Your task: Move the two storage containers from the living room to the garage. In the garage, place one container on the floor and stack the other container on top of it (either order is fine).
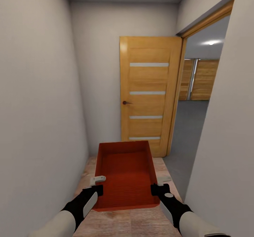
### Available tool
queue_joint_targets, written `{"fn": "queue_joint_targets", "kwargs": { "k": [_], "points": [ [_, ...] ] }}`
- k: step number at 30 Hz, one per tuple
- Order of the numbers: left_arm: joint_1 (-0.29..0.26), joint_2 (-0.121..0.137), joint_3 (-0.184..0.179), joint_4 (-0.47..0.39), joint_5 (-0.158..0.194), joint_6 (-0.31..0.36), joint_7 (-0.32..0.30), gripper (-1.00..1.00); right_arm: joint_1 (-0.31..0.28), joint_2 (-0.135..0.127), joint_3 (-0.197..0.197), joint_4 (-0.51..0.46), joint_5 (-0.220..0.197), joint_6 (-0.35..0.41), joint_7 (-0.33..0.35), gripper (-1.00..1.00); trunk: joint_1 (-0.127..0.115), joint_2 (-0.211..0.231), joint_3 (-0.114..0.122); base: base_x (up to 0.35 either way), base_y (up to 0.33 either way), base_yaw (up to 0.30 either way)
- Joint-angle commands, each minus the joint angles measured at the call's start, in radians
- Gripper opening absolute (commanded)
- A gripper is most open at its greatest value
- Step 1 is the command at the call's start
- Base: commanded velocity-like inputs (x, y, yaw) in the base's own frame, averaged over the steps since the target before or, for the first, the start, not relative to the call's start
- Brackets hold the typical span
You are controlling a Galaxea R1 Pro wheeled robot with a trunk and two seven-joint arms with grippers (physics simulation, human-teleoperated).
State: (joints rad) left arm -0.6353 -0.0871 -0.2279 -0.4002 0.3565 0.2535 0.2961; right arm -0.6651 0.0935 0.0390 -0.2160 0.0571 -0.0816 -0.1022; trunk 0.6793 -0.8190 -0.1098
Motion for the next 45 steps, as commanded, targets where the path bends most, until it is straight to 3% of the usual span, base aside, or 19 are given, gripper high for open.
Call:
{"fn": "queue_joint_targets", "kwargs": {
  "k": [1,39,45],
  "points": [
    [-0.001,0.074,0.065,-0.005,-0.03,-0.003,0.014,-1.0,-0.001,-0.001,-0.022,0.003,0.004,-0.003,-0.043,-1.0,0.001,-0.001,-0.002,0.326,0.0,0.0],
    [-0.001,0.073,0.065,-0.014,-0.033,-0.008,0.014,-1.0,-0.001,-0.003,-0.022,0.003,0.004,-0.007,-0.043,-1.0,0.001,-0.001,-0.002,0.325,0.0,0.0],
    [-0.001,0.072,0.065,-0.022,-0.034,-0.007,0.016,-1.0,-0.001,-0.004,-0.022,0.003,0.005,-0.005,-0.044,-1.0,0.001,-0.001,-0.002,0.116,0.0,-0.051]
  ]
}}
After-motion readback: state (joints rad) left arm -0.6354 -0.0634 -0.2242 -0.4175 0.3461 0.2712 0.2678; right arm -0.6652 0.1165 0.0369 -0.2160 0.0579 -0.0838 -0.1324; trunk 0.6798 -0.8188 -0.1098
